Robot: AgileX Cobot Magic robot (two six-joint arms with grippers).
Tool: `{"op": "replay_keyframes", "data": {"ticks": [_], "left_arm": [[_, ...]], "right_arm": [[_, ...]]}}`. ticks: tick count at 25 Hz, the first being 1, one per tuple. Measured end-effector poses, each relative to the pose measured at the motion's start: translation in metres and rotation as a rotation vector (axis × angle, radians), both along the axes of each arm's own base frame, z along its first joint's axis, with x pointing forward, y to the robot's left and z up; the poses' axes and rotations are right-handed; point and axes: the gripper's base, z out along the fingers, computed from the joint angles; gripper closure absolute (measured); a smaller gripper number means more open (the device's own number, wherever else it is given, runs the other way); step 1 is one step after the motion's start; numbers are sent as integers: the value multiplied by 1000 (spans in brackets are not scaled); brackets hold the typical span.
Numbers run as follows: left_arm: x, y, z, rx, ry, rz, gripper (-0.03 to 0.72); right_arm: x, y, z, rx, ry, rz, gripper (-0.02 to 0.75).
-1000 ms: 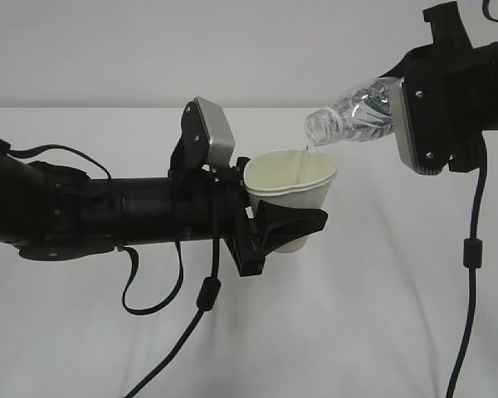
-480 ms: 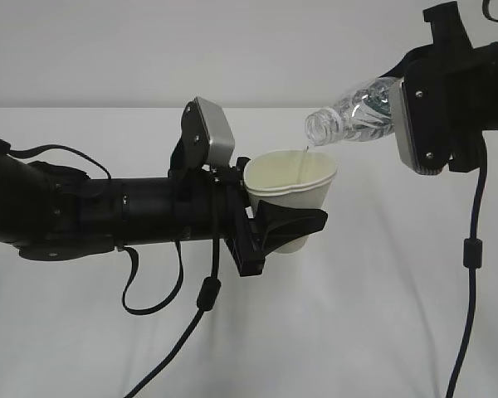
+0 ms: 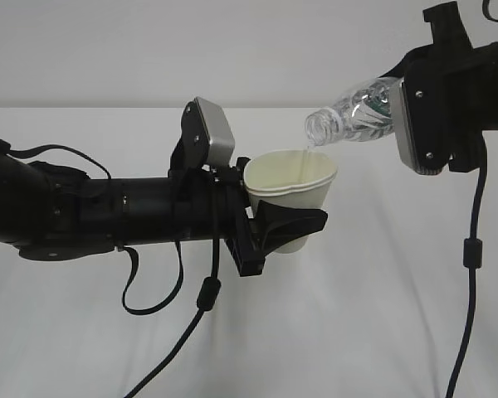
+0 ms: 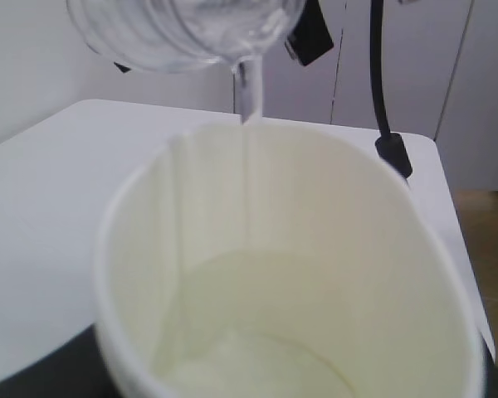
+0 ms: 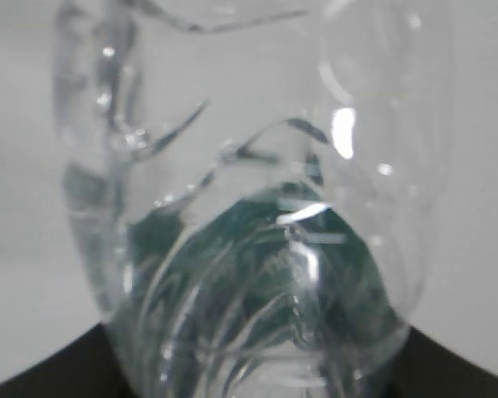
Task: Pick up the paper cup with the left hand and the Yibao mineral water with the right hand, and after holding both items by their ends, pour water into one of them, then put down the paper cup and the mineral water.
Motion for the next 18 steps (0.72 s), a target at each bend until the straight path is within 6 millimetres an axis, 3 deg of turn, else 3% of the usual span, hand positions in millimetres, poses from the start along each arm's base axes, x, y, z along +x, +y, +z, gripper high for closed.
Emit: {"op": "replay_keyframes", "data": {"ticks": [18], "left_arm": [[0, 0, 0, 3, -2, -5, 288]], "right_arm": [[0, 0, 0, 0, 0, 0, 378]]}}
